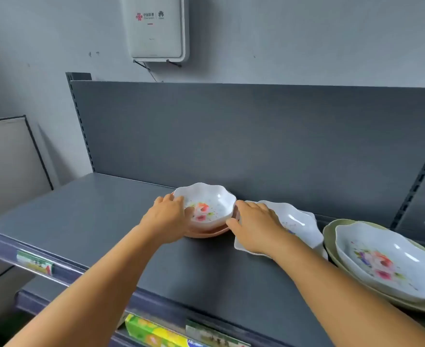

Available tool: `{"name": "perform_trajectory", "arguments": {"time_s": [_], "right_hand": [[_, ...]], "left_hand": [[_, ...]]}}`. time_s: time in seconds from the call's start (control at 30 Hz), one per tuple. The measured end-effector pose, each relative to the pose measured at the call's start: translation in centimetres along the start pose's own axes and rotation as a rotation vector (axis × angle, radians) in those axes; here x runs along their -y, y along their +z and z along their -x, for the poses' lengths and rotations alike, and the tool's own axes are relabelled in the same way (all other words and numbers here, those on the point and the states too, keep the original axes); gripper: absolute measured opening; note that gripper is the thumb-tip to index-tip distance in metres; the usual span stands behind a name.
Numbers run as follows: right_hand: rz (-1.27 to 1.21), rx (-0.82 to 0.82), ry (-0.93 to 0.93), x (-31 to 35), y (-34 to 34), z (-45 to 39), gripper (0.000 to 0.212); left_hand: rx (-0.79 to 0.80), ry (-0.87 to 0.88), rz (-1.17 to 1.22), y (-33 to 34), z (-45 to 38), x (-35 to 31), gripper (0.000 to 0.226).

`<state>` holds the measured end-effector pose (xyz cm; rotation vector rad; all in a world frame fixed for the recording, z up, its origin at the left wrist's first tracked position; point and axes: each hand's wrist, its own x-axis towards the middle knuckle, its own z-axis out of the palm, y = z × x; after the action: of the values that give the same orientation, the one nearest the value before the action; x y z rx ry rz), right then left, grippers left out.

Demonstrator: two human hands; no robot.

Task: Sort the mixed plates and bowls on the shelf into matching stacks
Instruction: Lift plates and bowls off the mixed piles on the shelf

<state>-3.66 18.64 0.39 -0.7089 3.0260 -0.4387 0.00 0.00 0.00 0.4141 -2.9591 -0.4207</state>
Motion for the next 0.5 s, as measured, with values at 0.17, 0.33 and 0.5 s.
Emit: {"name": "perform_trajectory", "arguments": {"time_s": [0.17, 0.33, 0.5], "right_hand": [[0.077, 0.031, 0.046, 1.8, 1.2, -1.2, 0.014], [0.095, 0.005, 0.13, 2.6, 1.6, -2.1, 0.023], [0.021, -0.031, 0.184, 3.1, 1.3, -2.6, 0.03]], "left_hand": [[-0.006, -0.028, 0.01, 0.1, -1.3, 1.0, 0.048], [-0.038, -0.05, 0.185, 0.2, -1.7, 1.2, 0.057], [-0.034, -0.121, 0.264, 0.3, -2.6, 0.8, 0.06]]}}
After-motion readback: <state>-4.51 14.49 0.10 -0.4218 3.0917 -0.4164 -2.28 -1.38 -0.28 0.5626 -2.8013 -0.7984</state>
